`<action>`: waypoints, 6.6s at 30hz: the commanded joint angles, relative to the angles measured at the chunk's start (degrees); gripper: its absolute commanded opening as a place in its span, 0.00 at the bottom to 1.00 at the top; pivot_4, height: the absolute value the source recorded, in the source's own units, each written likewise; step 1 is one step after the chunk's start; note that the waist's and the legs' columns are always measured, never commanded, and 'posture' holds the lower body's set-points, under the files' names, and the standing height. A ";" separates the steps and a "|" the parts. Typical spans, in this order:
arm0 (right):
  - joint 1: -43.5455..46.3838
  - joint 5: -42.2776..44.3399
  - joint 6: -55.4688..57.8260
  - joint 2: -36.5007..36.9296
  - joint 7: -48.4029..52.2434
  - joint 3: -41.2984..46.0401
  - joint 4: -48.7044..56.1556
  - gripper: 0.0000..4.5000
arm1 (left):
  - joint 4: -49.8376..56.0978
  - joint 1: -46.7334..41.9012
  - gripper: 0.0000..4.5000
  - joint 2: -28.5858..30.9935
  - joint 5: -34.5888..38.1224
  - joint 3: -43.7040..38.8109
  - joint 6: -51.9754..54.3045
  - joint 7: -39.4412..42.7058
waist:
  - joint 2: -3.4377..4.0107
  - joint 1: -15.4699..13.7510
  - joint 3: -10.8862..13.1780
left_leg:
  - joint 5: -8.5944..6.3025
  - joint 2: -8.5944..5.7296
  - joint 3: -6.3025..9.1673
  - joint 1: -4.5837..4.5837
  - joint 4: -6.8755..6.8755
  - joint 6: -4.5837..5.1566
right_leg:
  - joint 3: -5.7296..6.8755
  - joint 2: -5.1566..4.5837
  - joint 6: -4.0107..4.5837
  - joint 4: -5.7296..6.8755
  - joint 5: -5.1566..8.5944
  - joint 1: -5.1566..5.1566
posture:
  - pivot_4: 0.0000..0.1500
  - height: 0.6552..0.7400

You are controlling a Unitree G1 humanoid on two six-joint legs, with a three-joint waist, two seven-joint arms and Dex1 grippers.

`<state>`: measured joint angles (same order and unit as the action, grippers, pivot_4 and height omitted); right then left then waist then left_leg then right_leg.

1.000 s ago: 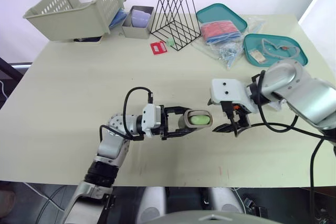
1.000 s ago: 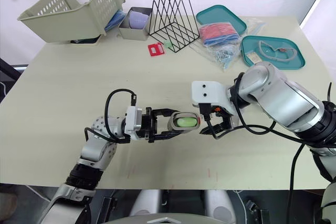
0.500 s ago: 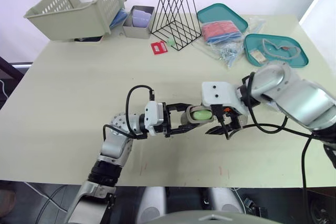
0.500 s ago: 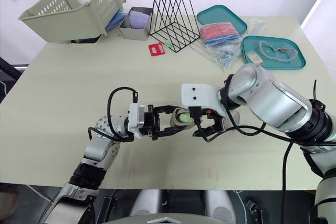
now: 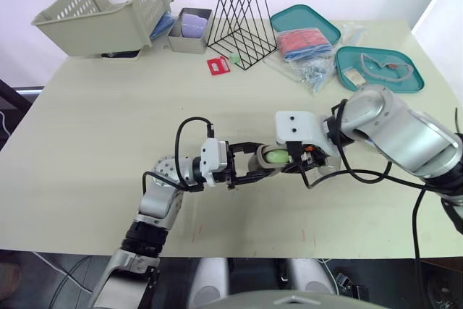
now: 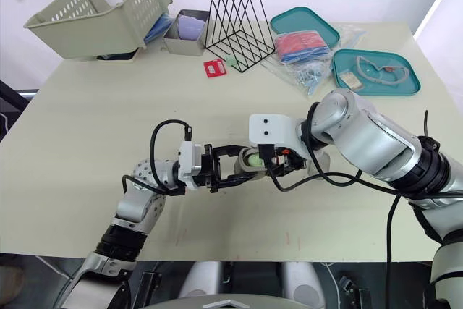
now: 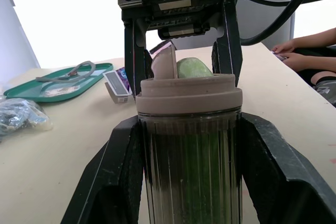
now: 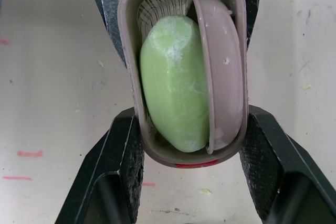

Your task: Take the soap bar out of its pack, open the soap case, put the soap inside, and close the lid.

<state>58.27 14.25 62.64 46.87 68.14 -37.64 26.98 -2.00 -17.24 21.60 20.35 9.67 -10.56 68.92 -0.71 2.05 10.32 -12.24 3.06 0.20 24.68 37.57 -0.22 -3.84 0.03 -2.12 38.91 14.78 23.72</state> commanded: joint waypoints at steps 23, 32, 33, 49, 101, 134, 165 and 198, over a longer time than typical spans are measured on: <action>2.66 -5.17 -1.77 1.25 -0.72 -3.67 -2.31 0.43 | 1.47 -3.44 0.98 4.88 -6.76 2.61 3.05 -2.12 | 0.00 0.10 0.00 | 0.00 0.00 0.00 0.00 0.00 0.00 | 0.01 0.00 0.00 -0.01 0.00 0.00 | 1.00 1.00; 5.58 -8.15 -0.51 -0.60 -0.43 -6.66 -3.28 0.43 | 7.33 -6.30 0.98 8.61 -8.74 4.16 12.24 -3.16 | 0.00 0.18 0.00 | 0.00 0.00 -0.01 0.03 -0.01 0.00 | 0.01 -0.01 0.00 -0.01 0.01 0.05 | 1.00 1.00; 5.76 -8.31 -0.54 -0.80 -0.32 -6.79 -3.24 0.43 | 7.86 -6.75 0.98 8.17 -8.42 4.14 13.78 -3.79 | 0.00 0.18 0.00 | 0.00 0.00 -0.01 0.04 -0.01 0.00 | 0.01 -0.01 0.00 -0.01 0.01 0.05 | 1.00 1.00; 6.45 -9.94 0.01 -2.08 0.57 -7.61 -4.08 0.43 | 7.60 -8.64 0.41 6.26 -9.85 5.72 15.80 -6.35 | 0.00 0.12 0.01 | 0.00 -0.01 0.02 0.05 0.00 0.00 | 0.03 -0.01 0.00 0.01 0.00 0.05 | 1.00 1.00; -9.76 25.65 29.86 7.42 -33.53 16.06 -9.80 0.98 | -8.94 -0.44 0.41 -5.25 -2.21 1.10 -10.70 -1.21 | -0.02 0.14 0.00 | 0.00 -0.03 -0.03 0.04 0.00 0.00 | -0.05 -0.02 0.00 0.00 -0.01 0.04 | 1.00 1.00; -7.97 46.18 29.86 -0.95 -64.00 12.95 -18.04 0.50 | -9.17 -0.35 0.41 -3.76 -3.53 1.13 -12.61 -3.98 | -0.11 0.31 -0.06 | 0.00 0.03 -0.01 0.04 -0.07 0.02 | -0.05 0.04 0.00 -0.04 -0.01 0.01 | 1.00 1.00; -13.76 49.87 29.86 10.90 -60.34 18.68 -5.01 1.00 | -12.39 -2.22 0.41 -3.74 -3.59 0.91 -14.31 -1.86 | -0.09 0.31 -0.05 | 0.00 0.02 -0.11 0.03 -0.13 0.02 | -0.15 0.02 -0.02 -0.06 0.01 0.07 | 1.00 1.00; -13.18 16.86 -17.46 20.87 -16.29 21.97 0.03 0.42 | -18.01 -9.43 0.41 -3.14 -3.58 1.96 -11.62 3.95 | -0.06 0.33 -0.02 | 0.00 0.01 -0.17 0.04 -0.13 0.01 | -0.17 0.01 -0.09 -0.10 0.05 0.13 | 1.00 1.00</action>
<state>41.64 33.33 48.10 68.67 46.88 -15.26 27.50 -20.20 -25.49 18.92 15.92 11.38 -22.33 72.27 -0.76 2.38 10.30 -12.24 3.08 0.01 24.72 37.44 -0.21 -4.02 0.04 -2.21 38.83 14.83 23.86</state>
